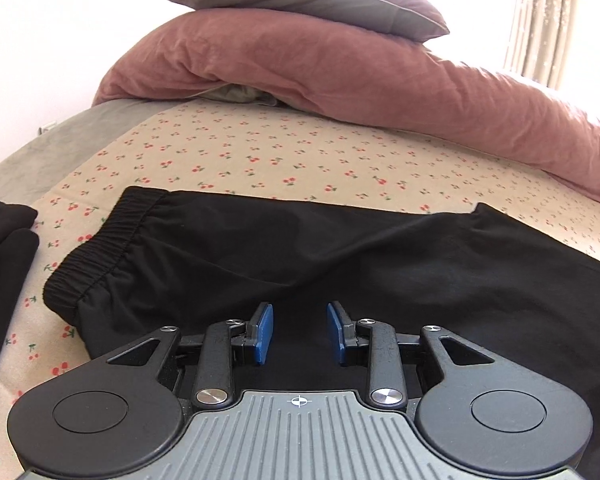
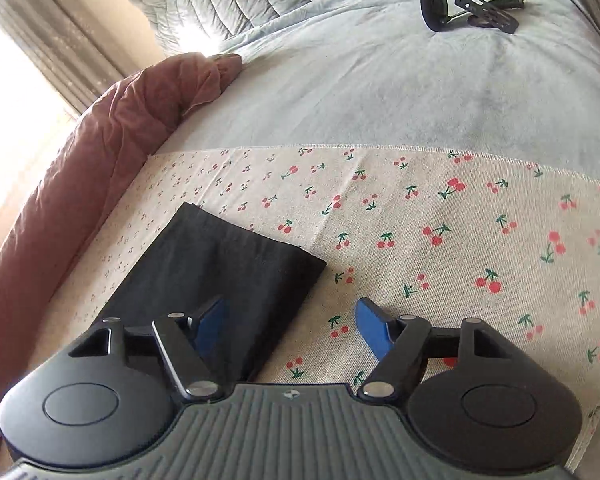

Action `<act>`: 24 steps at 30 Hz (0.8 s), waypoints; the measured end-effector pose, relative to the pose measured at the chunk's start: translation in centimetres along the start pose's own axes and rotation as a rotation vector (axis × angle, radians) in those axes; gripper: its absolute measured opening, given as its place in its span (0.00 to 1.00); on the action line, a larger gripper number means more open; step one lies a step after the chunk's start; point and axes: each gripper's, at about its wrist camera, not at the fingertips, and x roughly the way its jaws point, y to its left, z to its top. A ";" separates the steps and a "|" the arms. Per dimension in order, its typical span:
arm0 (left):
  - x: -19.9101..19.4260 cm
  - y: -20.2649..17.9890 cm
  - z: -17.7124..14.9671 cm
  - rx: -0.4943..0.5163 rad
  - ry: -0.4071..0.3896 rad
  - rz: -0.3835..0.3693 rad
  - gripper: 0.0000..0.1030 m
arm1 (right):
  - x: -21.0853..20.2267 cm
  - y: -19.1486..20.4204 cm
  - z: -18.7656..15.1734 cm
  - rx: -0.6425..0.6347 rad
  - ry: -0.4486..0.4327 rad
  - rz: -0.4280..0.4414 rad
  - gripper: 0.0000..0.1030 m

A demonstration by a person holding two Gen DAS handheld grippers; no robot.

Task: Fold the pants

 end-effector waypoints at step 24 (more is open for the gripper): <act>1.3 -4.0 -1.6 0.108 0.037 -0.028 0.30 | 1.3 2.7 -0.4 -0.020 -0.111 -0.039 0.00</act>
